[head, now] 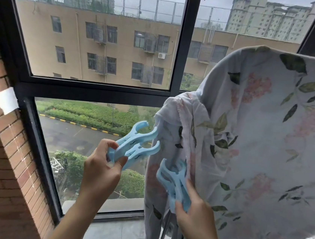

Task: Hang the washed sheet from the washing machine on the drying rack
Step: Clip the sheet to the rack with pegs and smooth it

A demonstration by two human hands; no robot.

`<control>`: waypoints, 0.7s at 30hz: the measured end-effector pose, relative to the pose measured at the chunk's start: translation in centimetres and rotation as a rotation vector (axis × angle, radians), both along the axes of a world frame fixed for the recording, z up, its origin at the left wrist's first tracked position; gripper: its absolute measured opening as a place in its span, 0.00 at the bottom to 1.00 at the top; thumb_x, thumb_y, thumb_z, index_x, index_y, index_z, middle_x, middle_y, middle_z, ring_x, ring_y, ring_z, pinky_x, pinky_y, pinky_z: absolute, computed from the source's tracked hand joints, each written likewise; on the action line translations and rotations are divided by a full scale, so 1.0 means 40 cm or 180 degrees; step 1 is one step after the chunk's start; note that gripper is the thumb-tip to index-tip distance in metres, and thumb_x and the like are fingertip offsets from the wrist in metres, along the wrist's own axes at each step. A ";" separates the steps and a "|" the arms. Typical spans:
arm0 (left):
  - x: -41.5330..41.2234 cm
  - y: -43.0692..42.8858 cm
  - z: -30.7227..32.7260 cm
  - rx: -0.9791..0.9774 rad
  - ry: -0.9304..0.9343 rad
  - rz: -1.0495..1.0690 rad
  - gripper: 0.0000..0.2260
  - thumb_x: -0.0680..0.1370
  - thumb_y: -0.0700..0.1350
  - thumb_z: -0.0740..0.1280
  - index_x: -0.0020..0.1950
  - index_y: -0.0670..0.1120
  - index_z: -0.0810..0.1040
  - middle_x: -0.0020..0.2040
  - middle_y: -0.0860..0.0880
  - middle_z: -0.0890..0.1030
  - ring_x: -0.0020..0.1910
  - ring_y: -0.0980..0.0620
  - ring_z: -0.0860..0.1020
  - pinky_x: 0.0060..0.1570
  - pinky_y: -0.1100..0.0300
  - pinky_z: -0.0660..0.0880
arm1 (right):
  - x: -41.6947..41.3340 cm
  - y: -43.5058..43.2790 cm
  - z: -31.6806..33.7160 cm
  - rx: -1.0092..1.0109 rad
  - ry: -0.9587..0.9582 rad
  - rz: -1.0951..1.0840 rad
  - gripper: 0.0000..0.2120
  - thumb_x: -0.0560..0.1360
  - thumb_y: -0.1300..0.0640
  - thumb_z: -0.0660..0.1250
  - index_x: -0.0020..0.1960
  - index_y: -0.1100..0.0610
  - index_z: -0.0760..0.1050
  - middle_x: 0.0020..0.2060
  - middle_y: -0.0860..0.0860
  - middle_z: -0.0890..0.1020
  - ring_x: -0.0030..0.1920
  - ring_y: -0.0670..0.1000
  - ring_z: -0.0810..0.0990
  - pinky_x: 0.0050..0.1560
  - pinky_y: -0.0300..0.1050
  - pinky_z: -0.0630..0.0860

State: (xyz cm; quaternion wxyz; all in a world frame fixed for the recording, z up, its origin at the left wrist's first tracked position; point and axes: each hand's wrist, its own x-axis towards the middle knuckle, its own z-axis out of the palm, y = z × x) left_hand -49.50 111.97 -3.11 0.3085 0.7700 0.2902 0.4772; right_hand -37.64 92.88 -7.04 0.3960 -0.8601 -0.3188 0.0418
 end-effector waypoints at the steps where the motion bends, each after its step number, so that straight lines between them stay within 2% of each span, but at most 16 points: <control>1: -0.017 0.005 -0.011 -0.0088 0.0002 0.0043 0.13 0.70 0.42 0.74 0.48 0.51 0.72 0.40 0.49 0.79 0.39 0.48 0.79 0.36 0.52 0.77 | -0.013 0.000 0.000 0.0175 0.0198 0.0135 0.31 0.73 0.55 0.67 0.73 0.44 0.61 0.43 0.41 0.79 0.42 0.40 0.79 0.44 0.33 0.76; 3: -0.051 0.018 -0.035 -0.0284 0.0003 0.0132 0.14 0.70 0.43 0.74 0.47 0.53 0.71 0.41 0.50 0.80 0.40 0.48 0.80 0.38 0.50 0.77 | -0.026 0.002 -0.004 0.0570 0.0819 0.0371 0.30 0.68 0.56 0.71 0.67 0.42 0.67 0.51 0.37 0.79 0.49 0.37 0.79 0.53 0.34 0.76; 4: -0.070 0.026 -0.046 -0.0384 0.0021 0.0164 0.15 0.70 0.44 0.75 0.47 0.54 0.70 0.41 0.50 0.80 0.39 0.47 0.80 0.38 0.49 0.78 | -0.029 0.007 -0.007 0.0692 0.1122 0.0466 0.30 0.65 0.57 0.71 0.65 0.42 0.68 0.53 0.38 0.79 0.51 0.37 0.79 0.53 0.35 0.77; 6: -0.105 0.037 -0.063 -0.0685 0.0059 0.0092 0.17 0.67 0.49 0.76 0.47 0.56 0.69 0.42 0.48 0.79 0.39 0.45 0.80 0.37 0.46 0.79 | -0.031 0.029 -0.015 0.0898 0.1647 0.0629 0.27 0.62 0.57 0.69 0.60 0.46 0.71 0.53 0.44 0.80 0.50 0.41 0.80 0.49 0.36 0.77; 8: -0.125 0.040 -0.071 -0.0982 0.0056 -0.0074 0.17 0.64 0.53 0.73 0.47 0.58 0.68 0.44 0.48 0.78 0.40 0.44 0.80 0.38 0.45 0.79 | -0.030 0.057 -0.023 0.1297 0.2258 0.0819 0.24 0.61 0.58 0.65 0.57 0.51 0.72 0.49 0.52 0.80 0.44 0.47 0.80 0.43 0.41 0.75; 10: -0.141 0.038 -0.074 -0.1132 0.0030 -0.0126 0.18 0.62 0.54 0.71 0.47 0.56 0.68 0.45 0.49 0.77 0.42 0.45 0.79 0.40 0.48 0.79 | -0.035 0.089 -0.031 0.1959 0.3338 0.1053 0.27 0.59 0.60 0.65 0.59 0.58 0.72 0.44 0.57 0.81 0.40 0.50 0.80 0.39 0.45 0.77; 11: -0.144 0.037 -0.077 -0.1182 0.0015 -0.0156 0.19 0.61 0.55 0.71 0.47 0.56 0.68 0.45 0.49 0.77 0.42 0.46 0.78 0.41 0.50 0.78 | -0.037 0.102 -0.036 0.2288 0.3900 0.1185 0.31 0.58 0.61 0.68 0.62 0.61 0.71 0.46 0.58 0.82 0.44 0.52 0.82 0.41 0.49 0.79; 12: -0.149 0.036 -0.079 -0.1261 -0.0017 -0.0180 0.21 0.60 0.56 0.71 0.48 0.55 0.68 0.45 0.50 0.77 0.42 0.48 0.78 0.41 0.52 0.77 | -0.042 0.112 -0.036 0.2522 0.4356 0.1328 0.36 0.58 0.61 0.72 0.65 0.62 0.70 0.53 0.59 0.81 0.52 0.55 0.80 0.49 0.54 0.79; 14: -0.154 0.037 -0.088 -0.1427 -0.0139 -0.0258 0.26 0.55 0.60 0.70 0.49 0.55 0.68 0.46 0.51 0.77 0.43 0.51 0.78 0.41 0.56 0.77 | -0.054 0.132 -0.032 0.2888 0.4961 0.1753 0.38 0.60 0.61 0.73 0.70 0.58 0.67 0.66 0.61 0.73 0.66 0.60 0.71 0.63 0.62 0.69; 16: -0.152 0.030 -0.094 -0.1580 -0.0226 -0.0333 0.29 0.54 0.62 0.70 0.51 0.55 0.67 0.47 0.52 0.76 0.44 0.54 0.78 0.42 0.60 0.77 | -0.061 0.154 -0.032 0.3074 0.5201 0.2038 0.36 0.63 0.62 0.70 0.71 0.56 0.67 0.68 0.60 0.71 0.69 0.62 0.66 0.69 0.65 0.60; 18: -0.148 0.015 -0.100 -0.1617 -0.0146 -0.0388 0.32 0.56 0.61 0.71 0.56 0.55 0.67 0.50 0.54 0.76 0.46 0.59 0.78 0.42 0.65 0.75 | -0.076 0.179 -0.030 0.2982 0.5163 0.2113 0.37 0.63 0.62 0.70 0.71 0.56 0.66 0.68 0.60 0.71 0.70 0.63 0.65 0.71 0.66 0.56; 21: -0.139 0.011 -0.127 -0.1409 0.0169 -0.0394 0.33 0.58 0.63 0.70 0.60 0.58 0.67 0.56 0.55 0.76 0.53 0.57 0.77 0.52 0.59 0.75 | -0.085 0.204 -0.034 0.2793 0.5124 0.1989 0.35 0.66 0.62 0.71 0.71 0.58 0.66 0.68 0.63 0.70 0.69 0.64 0.67 0.70 0.65 0.60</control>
